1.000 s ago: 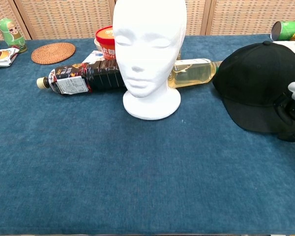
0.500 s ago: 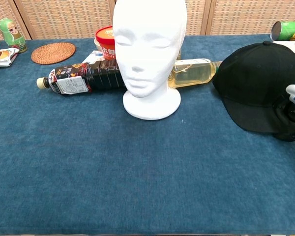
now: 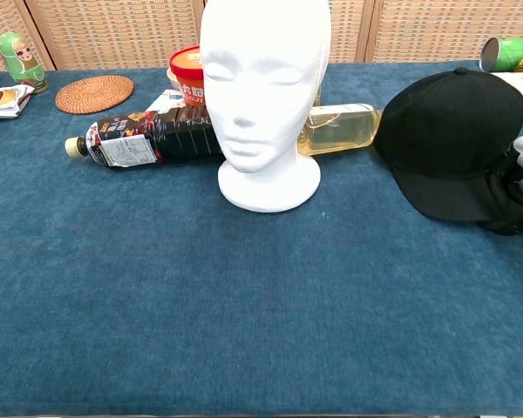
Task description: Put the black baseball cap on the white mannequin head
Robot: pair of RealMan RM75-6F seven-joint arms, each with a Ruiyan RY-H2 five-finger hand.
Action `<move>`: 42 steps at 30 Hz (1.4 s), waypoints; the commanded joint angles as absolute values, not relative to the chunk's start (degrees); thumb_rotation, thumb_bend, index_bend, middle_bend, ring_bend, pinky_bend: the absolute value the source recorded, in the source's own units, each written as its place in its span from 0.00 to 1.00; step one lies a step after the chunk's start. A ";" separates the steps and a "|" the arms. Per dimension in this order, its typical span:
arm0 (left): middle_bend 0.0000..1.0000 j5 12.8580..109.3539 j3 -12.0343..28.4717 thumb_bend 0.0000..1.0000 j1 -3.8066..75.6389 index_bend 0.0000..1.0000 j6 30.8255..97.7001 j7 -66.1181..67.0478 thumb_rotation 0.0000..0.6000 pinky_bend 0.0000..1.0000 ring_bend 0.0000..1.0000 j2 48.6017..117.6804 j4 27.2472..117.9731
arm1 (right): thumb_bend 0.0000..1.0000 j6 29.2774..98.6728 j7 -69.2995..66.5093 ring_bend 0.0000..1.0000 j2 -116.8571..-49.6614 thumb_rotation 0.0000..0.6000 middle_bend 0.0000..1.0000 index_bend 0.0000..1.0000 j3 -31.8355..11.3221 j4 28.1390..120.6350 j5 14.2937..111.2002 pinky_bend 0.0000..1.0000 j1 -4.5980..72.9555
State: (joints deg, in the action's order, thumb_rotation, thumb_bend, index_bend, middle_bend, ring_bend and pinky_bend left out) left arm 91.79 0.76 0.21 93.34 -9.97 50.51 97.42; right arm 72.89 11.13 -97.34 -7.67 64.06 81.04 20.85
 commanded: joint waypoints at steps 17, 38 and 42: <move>0.24 92.07 0.68 0.25 -0.53 0.39 94.48 -10.96 1.00 0.26 0.19 50.27 96.89 | 0.33 81.30 -4.81 0.84 -110.81 1.00 0.67 0.57 -11.93 39.76 83.96 0.97 25.57; 0.24 91.37 0.71 0.25 -0.99 0.39 94.48 -11.83 1.00 0.26 0.19 50.35 95.89 | 0.33 77.38 1.31 0.33 -103.14 1.00 0.33 0.35 -14.69 50.34 83.03 0.36 31.39; 0.24 91.44 0.71 0.25 -0.90 0.39 94.29 -11.68 1.00 0.26 0.19 50.41 96.01 | 0.39 75.42 3.76 0.34 -101.73 1.00 0.36 0.44 -14.72 52.21 82.45 0.36 32.19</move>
